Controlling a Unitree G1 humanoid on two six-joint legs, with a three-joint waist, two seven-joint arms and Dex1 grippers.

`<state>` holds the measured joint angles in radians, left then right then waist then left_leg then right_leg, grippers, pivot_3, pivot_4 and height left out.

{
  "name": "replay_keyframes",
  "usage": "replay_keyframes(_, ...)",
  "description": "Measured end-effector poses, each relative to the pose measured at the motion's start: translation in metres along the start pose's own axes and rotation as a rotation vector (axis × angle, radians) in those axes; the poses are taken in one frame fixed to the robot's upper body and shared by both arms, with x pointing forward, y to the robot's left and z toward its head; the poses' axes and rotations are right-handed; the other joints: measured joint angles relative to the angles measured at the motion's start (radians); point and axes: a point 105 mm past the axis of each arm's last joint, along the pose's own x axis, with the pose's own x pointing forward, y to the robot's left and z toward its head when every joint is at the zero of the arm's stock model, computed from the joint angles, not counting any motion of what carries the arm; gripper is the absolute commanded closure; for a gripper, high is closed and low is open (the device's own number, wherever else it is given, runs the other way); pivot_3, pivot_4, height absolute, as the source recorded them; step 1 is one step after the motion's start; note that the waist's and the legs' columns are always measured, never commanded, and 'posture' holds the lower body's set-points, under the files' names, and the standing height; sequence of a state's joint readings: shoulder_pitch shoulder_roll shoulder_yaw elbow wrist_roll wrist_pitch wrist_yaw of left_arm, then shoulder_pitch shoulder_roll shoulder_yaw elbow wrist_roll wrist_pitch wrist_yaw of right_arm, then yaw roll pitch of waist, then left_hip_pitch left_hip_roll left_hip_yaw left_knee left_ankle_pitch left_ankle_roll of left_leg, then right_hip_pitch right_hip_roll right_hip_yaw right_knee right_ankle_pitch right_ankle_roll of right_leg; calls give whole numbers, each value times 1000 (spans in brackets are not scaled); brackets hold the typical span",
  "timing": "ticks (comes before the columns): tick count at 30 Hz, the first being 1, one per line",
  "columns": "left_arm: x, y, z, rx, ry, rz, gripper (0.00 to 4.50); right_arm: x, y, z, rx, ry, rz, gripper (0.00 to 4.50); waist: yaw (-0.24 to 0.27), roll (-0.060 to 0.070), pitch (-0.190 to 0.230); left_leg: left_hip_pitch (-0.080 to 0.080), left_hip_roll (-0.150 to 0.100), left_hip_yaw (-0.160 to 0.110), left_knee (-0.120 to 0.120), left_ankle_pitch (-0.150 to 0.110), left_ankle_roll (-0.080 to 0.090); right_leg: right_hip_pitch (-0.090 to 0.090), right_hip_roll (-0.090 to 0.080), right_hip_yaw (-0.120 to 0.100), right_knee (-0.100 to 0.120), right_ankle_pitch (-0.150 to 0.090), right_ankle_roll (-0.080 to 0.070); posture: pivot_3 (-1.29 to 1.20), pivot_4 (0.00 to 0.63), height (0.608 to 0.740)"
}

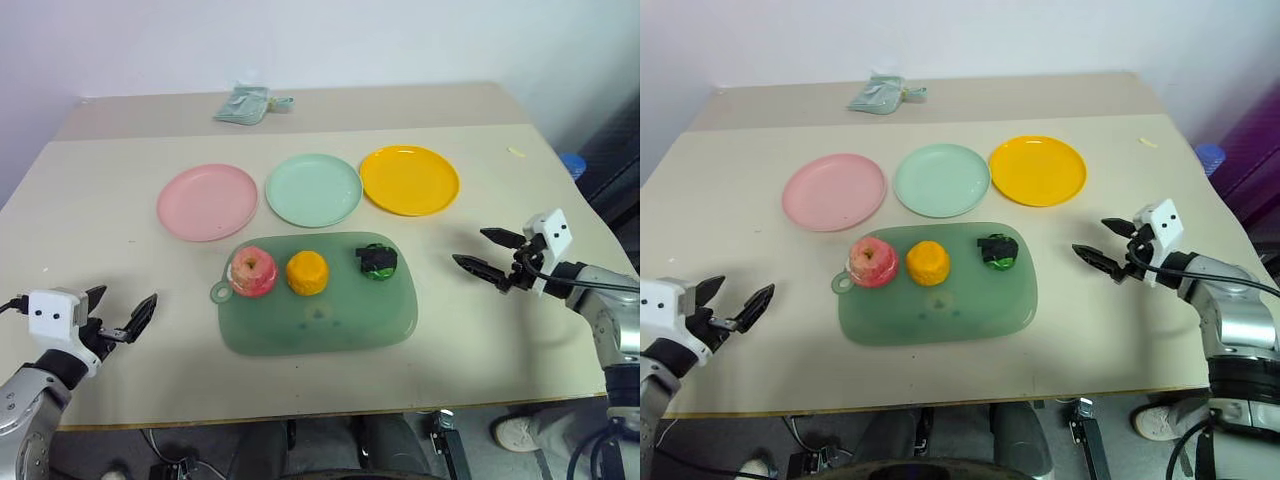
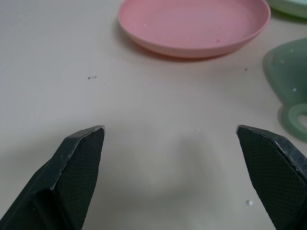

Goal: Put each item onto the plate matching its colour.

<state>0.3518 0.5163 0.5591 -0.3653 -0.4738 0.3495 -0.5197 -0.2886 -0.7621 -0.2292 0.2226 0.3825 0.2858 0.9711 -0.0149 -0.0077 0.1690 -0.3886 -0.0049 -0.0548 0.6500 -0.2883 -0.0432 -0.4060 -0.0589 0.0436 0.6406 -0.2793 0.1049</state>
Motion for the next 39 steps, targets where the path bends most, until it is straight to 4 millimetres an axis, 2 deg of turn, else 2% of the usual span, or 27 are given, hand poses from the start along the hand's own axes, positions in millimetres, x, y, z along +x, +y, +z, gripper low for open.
replay_keyframes(4,1,-4,0,-16,-8,11,0,8,-4,11,-26,-20,-22,71,1,0,0,0,0,0,0,0,0,0,0,0,0,0,0,0,150,740)
replay_keyframes(12,12,-10,7,-39,-38,16,0,13,-9,13,-15,-39,-74,71,3,0,0,0,0,0,0,0,0,1,0,0,0,0,0,0,150,740)
replay_keyframes(17,23,-14,17,-56,-77,-4,0,8,-8,5,6,-44,-123,71,3,0,0,0,0,0,1,0,0,0,1,0,1,0,0,0,150,740)
replay_keyframes(23,48,-21,34,-61,-113,-107,0,-4,5,19,5,-96,-124,71,3,0,0,0,0,-1,2,0,0,0,2,0,4,0,0,0,150,740)
replay_keyframes(28,63,-41,54,-77,-166,-286,0,-9,32,32,38,-125,-32,71,2,0,0,0,0,-1,2,0,0,0,2,0,4,0,0,0,150,740)
replay_keyframes(32,64,-71,71,-43,-165,-510,0,-5,71,43,17,-130,118,71,0,0,0,0,0,-1,2,0,0,0,3,0,5,0,0,0,150,740)
replay_keyframes(35,65,-94,64,55,-91,-652,0,0,101,39,15,-96,233,71,1,0,0,0,0,-1,2,0,0,0,3,0,5,0,0,0,150,740)
replay_keyframes(39,70,-116,54,167,-20,-769,0,-3,128,25,8,-20,335,71,6,-1,1,0,-1,-2,3,0,0,0,3,0,5,0,0,0,150,740)
